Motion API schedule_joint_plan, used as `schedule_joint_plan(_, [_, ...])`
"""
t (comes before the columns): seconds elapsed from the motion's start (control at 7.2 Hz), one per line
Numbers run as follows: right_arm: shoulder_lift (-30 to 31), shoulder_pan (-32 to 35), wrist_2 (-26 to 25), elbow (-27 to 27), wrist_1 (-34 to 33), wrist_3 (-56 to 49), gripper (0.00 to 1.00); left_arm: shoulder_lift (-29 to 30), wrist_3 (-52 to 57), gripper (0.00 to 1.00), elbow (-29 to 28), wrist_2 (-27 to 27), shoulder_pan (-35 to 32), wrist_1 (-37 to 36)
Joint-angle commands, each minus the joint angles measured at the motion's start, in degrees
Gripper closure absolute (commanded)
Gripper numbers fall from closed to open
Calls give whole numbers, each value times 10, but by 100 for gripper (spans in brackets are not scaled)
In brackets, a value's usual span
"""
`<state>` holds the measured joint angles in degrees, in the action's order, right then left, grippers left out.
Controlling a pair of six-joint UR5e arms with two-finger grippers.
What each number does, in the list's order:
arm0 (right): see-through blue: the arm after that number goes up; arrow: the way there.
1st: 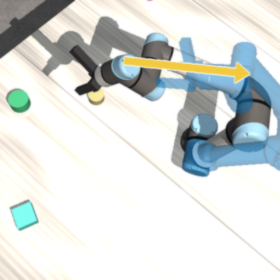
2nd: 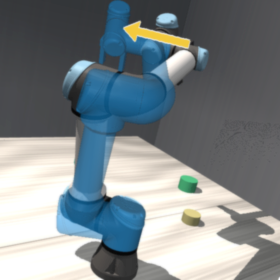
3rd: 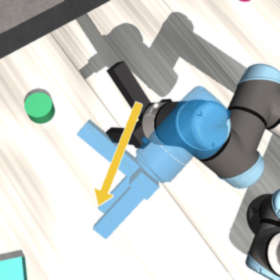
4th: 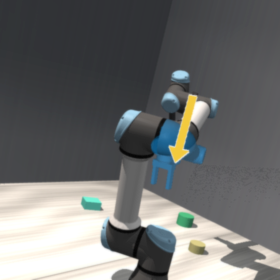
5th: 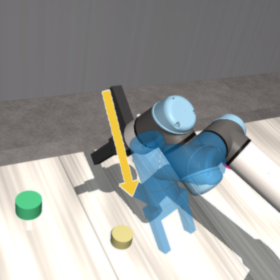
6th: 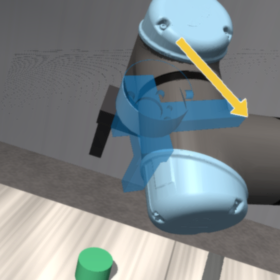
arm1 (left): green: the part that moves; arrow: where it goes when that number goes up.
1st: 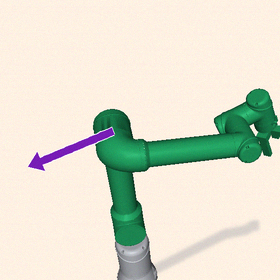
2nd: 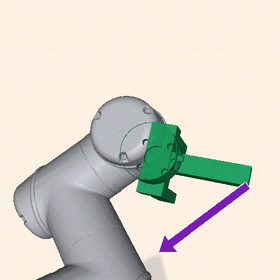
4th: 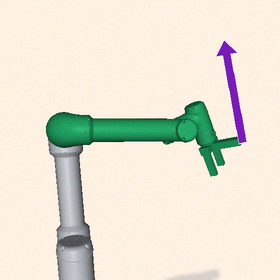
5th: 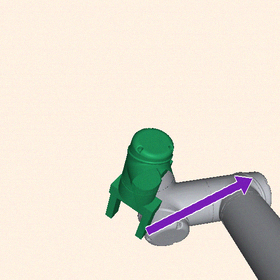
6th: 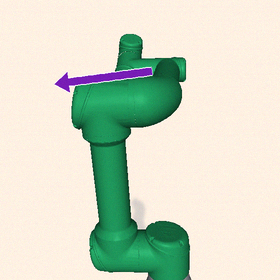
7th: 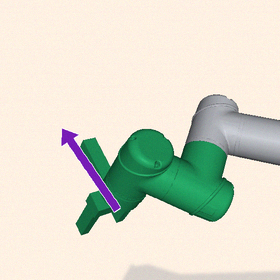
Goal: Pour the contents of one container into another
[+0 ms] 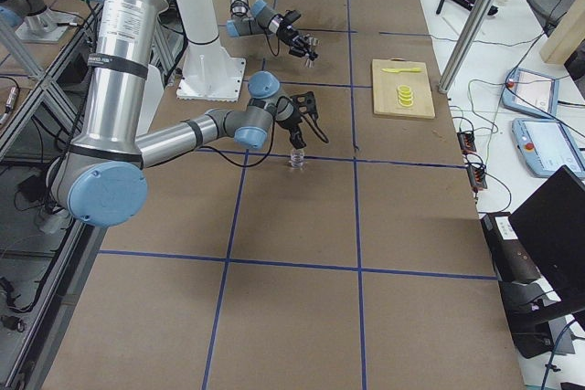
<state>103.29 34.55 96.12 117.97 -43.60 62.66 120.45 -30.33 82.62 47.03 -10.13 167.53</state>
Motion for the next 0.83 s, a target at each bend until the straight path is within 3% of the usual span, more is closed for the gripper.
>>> schedule_joint_plan(0.0, [19, -109, -203, 10, 0, 61, 1, 7, -2, 100, 1, -1, 5, 0])
schedule_joint_plan(0.28, [51, -158, -330, 10, 0, 69, 0, 8, -3, 100, 2, -1, 7, 0])
schedule_joint_plan(0.42, [51, -199, -407, 9, -1, 118, 0, 12, -3, 100, 2, -6, 8, 0])
schedule_joint_plan(0.56, [51, -268, -524, 6, -6, 144, 0, 15, -3, 100, 2, -15, 10, -1])
schedule_joint_plan(0.69, [51, -295, -585, -7, -8, 160, 1, 15, -3, 100, 2, -16, 13, -1])
